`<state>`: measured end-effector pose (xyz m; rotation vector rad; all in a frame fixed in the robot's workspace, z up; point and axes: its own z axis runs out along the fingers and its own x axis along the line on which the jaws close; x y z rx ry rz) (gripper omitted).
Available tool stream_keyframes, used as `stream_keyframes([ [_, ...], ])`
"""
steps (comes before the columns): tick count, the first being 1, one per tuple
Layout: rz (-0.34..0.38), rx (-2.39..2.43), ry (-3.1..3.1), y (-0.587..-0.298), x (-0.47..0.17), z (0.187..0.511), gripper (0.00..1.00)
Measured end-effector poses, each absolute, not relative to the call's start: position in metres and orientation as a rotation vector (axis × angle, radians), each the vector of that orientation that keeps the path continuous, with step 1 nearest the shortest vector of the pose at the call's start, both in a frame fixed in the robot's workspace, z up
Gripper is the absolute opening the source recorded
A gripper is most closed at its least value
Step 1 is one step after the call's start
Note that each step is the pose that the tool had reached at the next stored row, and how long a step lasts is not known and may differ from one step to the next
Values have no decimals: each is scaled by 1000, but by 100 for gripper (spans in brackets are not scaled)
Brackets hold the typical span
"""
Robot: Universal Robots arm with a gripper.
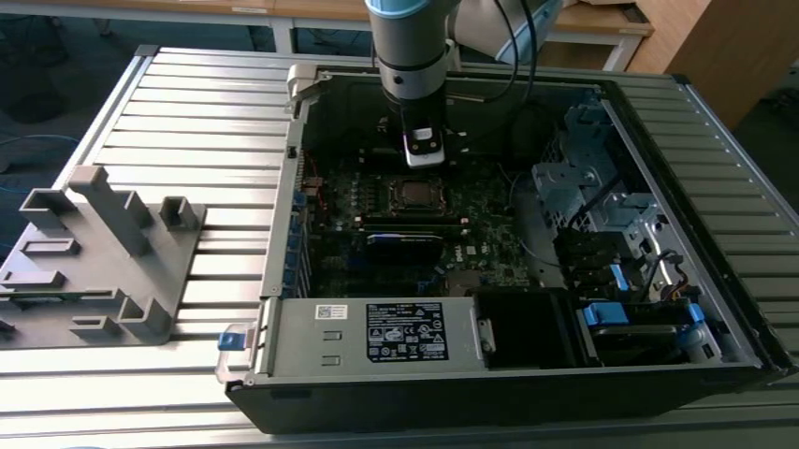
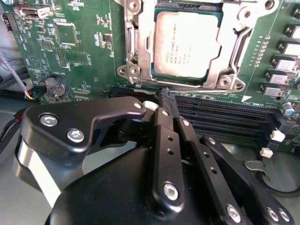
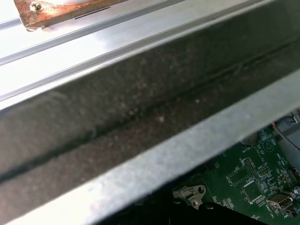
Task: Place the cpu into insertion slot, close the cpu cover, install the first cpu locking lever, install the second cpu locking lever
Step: 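Install the first cpu locking lever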
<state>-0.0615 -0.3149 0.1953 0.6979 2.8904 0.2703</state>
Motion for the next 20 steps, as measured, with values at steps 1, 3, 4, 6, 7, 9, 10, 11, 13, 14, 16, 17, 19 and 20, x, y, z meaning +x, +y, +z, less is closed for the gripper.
stream_keyframes([
  [1,270,698,2891,-315,-62,195,11],
  [3,269,698,2891,-315,-62,195,11],
  [4,268,698,2891,-315,-62,195,11],
  [6,267,697,2891,-315,-62,195,11],
  [7,266,697,2891,-315,-62,195,11],
  [9,264,697,2890,-316,-62,195,11],
  [10,264,697,2890,-316,-62,195,11],
  [11,263,697,2890,-316,-62,195,11],
  [13,262,697,2890,-316,-62,195,11],
  [14,261,697,2890,-316,-62,195,11],
  [16,259,696,2890,-316,-61,195,11],
  [17,257,696,2890,-316,-61,195,11],
  [19,253,696,2890,-317,-62,195,11],
  [20,251,696,2890,-317,-62,195,11],
])
